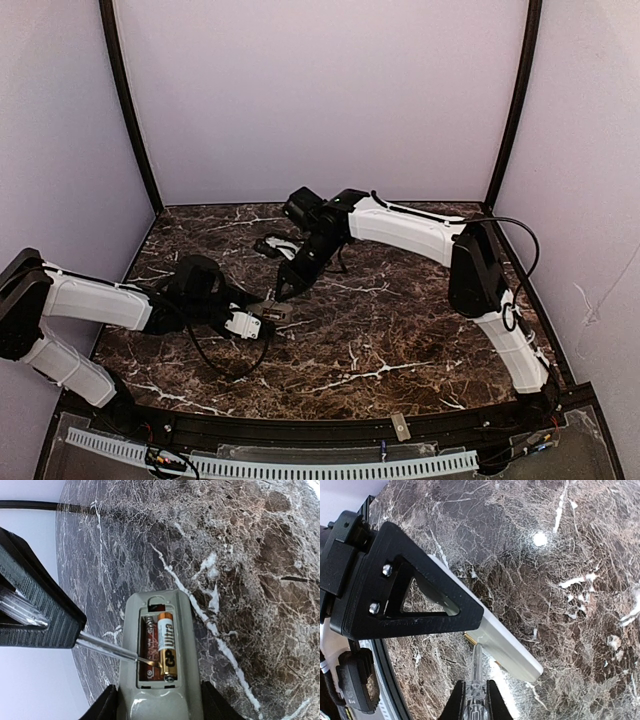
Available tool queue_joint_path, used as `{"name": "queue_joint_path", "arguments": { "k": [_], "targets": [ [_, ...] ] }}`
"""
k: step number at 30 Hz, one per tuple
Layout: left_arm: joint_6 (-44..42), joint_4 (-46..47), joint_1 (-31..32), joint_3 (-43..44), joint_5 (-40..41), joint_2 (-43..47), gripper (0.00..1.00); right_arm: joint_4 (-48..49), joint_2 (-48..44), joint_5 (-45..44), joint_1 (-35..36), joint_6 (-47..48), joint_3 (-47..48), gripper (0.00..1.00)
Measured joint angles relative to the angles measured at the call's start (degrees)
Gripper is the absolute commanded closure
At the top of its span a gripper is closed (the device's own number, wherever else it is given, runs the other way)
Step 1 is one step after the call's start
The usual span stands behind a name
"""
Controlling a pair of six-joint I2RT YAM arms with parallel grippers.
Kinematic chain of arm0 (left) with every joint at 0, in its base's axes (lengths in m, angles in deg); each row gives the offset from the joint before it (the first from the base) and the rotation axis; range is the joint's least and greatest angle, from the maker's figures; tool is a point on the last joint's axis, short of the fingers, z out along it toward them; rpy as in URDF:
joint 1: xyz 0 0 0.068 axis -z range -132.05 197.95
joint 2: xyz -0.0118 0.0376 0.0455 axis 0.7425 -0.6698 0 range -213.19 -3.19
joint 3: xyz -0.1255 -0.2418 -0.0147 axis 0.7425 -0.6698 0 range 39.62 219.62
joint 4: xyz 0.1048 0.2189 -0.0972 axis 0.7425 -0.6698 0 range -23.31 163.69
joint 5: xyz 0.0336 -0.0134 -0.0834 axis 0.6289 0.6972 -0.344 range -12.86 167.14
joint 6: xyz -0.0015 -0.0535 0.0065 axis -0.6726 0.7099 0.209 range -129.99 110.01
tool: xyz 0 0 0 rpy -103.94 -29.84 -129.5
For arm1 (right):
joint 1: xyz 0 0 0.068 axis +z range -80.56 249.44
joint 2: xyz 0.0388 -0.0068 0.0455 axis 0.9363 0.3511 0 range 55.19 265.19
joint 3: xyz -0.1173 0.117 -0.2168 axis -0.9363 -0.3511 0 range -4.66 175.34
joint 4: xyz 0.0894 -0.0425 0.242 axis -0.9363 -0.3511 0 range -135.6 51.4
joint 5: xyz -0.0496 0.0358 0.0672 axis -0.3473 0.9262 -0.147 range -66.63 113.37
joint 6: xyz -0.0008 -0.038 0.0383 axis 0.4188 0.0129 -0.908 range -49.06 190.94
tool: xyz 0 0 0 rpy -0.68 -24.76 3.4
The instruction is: Unload the batteries from the remote control
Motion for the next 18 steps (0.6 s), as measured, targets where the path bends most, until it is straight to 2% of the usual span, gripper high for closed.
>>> {"name": "queue_joint_path", "arguments": {
  "k": [18],
  "targets": [
    [0.00, -0.15, 0.00, 0.22, 0.20, 0.15, 1.00, -1.20, 1.11, 1.53, -0.83, -13.75, 1.95, 1.00]
  ]
}}
